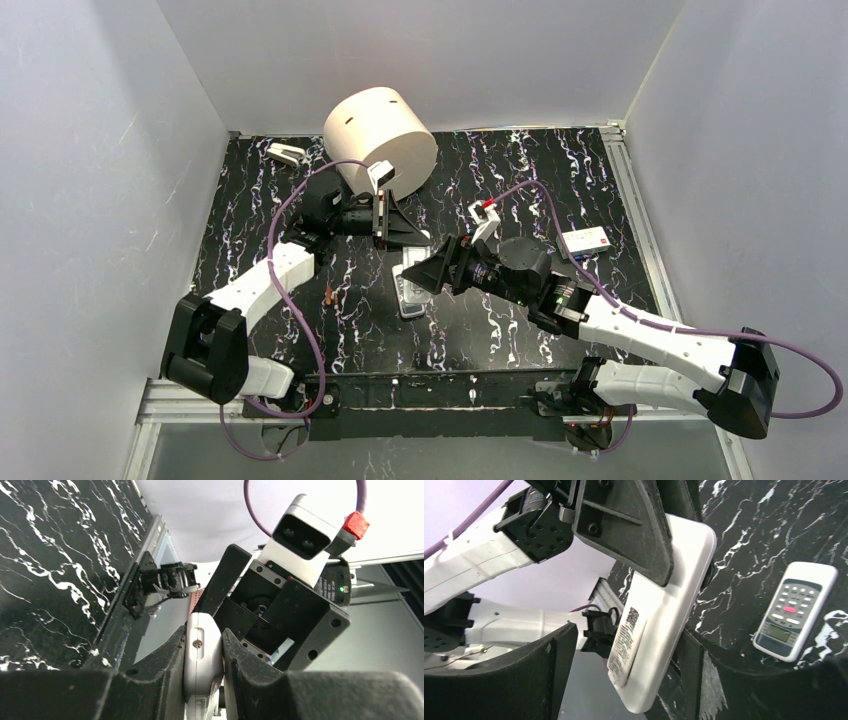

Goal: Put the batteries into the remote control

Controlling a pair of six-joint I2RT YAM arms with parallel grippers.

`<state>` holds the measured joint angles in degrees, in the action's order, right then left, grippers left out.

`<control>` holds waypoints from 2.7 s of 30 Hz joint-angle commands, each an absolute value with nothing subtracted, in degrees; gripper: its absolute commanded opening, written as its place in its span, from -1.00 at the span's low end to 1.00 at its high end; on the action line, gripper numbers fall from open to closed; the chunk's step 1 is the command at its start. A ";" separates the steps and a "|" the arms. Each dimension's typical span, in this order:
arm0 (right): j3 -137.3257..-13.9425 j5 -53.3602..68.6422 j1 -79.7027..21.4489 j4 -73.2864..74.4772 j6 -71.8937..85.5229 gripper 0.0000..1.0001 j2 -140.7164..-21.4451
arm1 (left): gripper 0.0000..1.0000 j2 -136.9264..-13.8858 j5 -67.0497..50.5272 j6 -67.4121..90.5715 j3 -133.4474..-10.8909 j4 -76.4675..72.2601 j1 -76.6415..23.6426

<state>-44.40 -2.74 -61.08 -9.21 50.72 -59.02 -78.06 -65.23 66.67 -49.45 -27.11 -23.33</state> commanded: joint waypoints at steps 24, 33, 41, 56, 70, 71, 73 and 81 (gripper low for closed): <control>-42.47 4.98 -59.85 -20.51 48.84 -0.30 -61.39 | -1.00 -74.63 -70.87 70.25 -51.75 -27.82 -22.99; -40.82 7.20 -59.85 -23.68 43.60 -0.50 -62.45 | -1.00 -74.49 -71.27 73.23 -52.65 -28.91 -22.95; -37.97 8.97 -59.79 -29.44 43.38 -0.59 -61.94 | -1.00 -73.86 -71.45 75.63 -52.88 -31.80 -22.96; -39.78 8.31 -56.97 -27.21 48.62 -0.70 -65.44 | -1.00 -69.32 -70.66 75.11 -50.90 -36.39 -22.99; -39.13 12.61 -54.64 -28.31 50.21 0.02 -63.99 | -1.00 -68.09 -66.49 66.30 -50.48 -36.55 -22.18; -38.65 12.61 -54.17 -28.91 51.03 0.06 -63.62 | -1.00 -68.16 -66.37 66.19 -50.38 -36.51 -22.11; -37.92 13.21 -53.25 -30.50 52.24 0.14 -63.23 | -1.00 -68.14 -66.29 65.87 -50.24 -36.54 -22.06; -37.79 17.11 -52.66 -36.36 53.50 0.15 -64.84 | -1.00 -67.36 -67.04 64.91 -49.17 -36.55 -22.10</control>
<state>-38.35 15.31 -53.30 -32.16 53.36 -63.83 -70.50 -65.52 64.97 -49.34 -35.48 -21.71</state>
